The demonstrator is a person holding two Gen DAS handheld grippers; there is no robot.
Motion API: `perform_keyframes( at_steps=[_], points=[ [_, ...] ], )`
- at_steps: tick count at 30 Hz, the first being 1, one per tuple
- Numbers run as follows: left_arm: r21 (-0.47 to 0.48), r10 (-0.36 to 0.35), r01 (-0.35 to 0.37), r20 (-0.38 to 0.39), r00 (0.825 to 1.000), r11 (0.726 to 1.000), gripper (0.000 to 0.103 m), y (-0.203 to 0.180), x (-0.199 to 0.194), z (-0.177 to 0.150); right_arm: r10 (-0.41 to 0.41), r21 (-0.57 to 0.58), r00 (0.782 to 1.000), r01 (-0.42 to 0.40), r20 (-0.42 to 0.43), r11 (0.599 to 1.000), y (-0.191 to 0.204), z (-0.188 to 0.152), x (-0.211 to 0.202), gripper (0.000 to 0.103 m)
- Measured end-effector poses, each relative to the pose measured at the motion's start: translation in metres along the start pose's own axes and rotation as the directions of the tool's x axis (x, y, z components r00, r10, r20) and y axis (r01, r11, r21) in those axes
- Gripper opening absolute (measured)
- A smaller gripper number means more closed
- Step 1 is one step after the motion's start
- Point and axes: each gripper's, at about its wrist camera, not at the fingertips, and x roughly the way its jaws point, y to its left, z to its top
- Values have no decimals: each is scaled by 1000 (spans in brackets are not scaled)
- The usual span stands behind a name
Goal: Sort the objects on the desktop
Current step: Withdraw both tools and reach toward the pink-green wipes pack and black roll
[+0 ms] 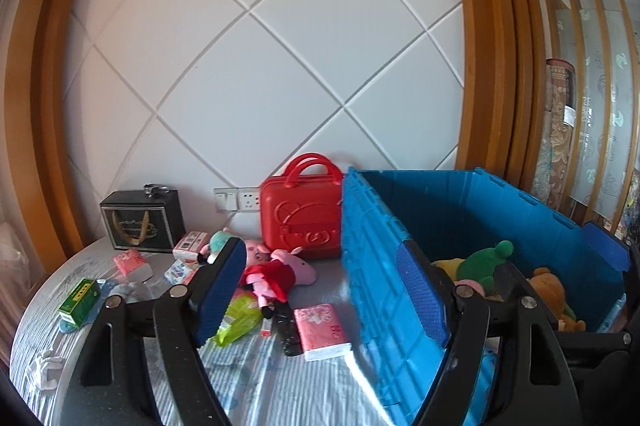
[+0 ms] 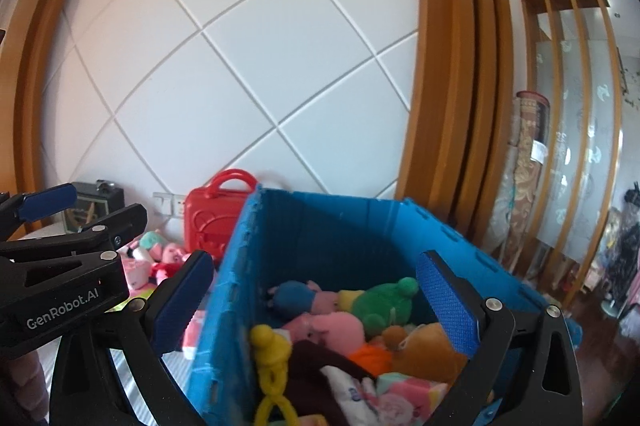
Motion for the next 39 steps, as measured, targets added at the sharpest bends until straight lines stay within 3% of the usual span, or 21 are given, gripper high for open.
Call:
perform_keyframes(
  at_steps=[5,9,15,21,28,31,39],
  points=[
    [-41,88,-90,-36,995,995,77,78,4,-16,113,-35,993,-114,-19,993,74,0,7,103],
    [-50,171,-176,-87,981,983,77,146,9,-38,212,-33,974,-215,-82,976,139,-7,23,103],
    [-36,240,-253,-216,946,967,77,241,28,-80,299,-8,932,-306,-203,952,233,-32,49,103],
    [-38,238,-270,-361,901,962,77,305,54,-130,319,-7,883,-342,-344,940,298,-73,74,103],
    [-60,175,-233,-488,855,971,77,321,100,-172,258,-24,825,-312,-503,950,309,-130,113,103],
    [-54,152,-209,-515,843,976,77,311,123,-178,230,-11,815,-278,-531,960,292,-144,129,103],
    [5,87,-101,-537,839,995,77,260,205,-174,147,15,813,-168,-563,986,231,-154,192,103]
  ],
)
